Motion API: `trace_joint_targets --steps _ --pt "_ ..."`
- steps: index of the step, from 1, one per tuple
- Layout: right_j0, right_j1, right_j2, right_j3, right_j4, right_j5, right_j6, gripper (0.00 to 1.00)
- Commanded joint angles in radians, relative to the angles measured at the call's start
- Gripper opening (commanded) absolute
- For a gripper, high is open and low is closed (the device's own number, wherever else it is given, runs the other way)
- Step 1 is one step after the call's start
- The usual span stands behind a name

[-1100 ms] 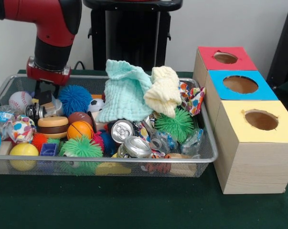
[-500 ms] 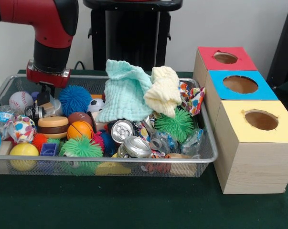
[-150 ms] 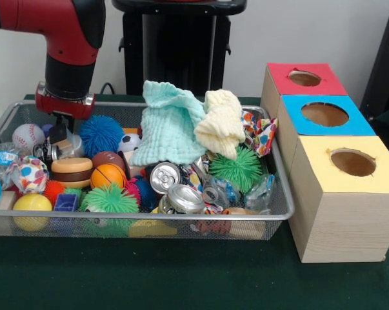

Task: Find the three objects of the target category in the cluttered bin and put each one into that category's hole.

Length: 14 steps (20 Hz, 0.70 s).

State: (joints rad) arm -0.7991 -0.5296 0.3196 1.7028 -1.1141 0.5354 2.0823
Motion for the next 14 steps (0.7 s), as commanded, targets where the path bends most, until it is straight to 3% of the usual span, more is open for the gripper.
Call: trace_joint_targets --steps 1,7,14 --pt "-0.013 0.039 0.099 -0.051 0.029 -0.093 -0.103 0.0" --pt "0.001 0.017 0.086 -0.042 0.042 -0.067 -0.09 0.0" --pt "-0.005 -0.074 0.1 0.02 0.147 0.017 -0.122 0.0"
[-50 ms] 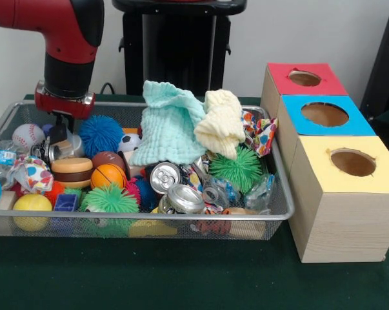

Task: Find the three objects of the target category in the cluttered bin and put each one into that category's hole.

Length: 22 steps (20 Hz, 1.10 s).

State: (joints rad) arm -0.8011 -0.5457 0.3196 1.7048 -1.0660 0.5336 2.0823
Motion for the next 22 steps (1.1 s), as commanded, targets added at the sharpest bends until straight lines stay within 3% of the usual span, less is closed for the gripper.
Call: trace_joint_targets --steps 1,12,22 --pt "-0.005 -0.07 0.101 0.028 0.117 0.027 -0.124 0.0" --pt "0.008 -0.258 0.094 0.163 0.286 0.079 -0.134 0.0" --pt "0.009 -0.341 0.089 0.218 0.363 0.086 -0.136 0.0"
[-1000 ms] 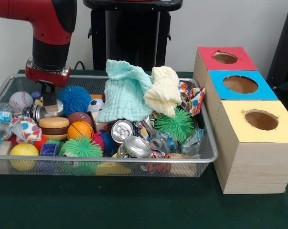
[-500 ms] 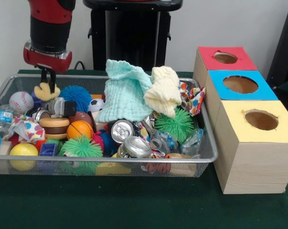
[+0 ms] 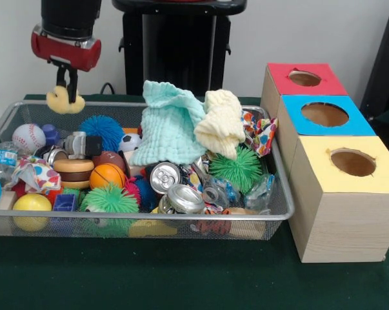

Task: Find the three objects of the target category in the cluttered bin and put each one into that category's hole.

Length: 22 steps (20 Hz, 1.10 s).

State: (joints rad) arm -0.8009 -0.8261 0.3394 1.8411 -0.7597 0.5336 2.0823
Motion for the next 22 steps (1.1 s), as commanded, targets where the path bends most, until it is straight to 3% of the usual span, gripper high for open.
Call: trace_joint_targets --steps 1,10,16,22 --pt "0.01 -0.073 0.067 0.091 0.066 0.085 -0.128 0.0" --pt "0.056 -0.163 0.028 0.128 0.171 0.111 -0.03 0.0" --pt "0.097 -0.143 -0.015 0.146 0.203 0.065 0.058 0.0" --pt "0.216 -0.102 -0.112 0.168 0.19 -0.038 0.204 0.0"
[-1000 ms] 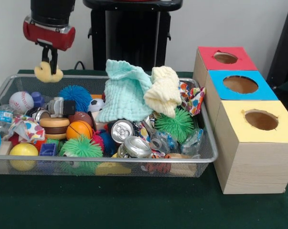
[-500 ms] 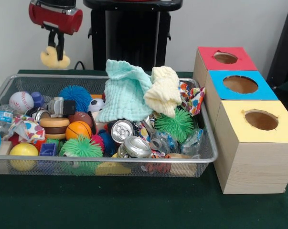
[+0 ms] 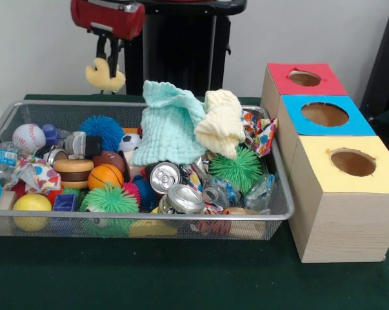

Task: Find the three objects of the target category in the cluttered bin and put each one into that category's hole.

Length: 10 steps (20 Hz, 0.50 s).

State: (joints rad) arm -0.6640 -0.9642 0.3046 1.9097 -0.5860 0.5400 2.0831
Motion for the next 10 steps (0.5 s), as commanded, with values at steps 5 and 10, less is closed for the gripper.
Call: trace_joint_targets --steps 5,10 --pt "0.165 0.041 -0.171 0.14 0.039 -0.11 0.289 0.0" --pt "0.241 0.021 -0.249 0.18 0.087 -0.133 0.319 0.0"
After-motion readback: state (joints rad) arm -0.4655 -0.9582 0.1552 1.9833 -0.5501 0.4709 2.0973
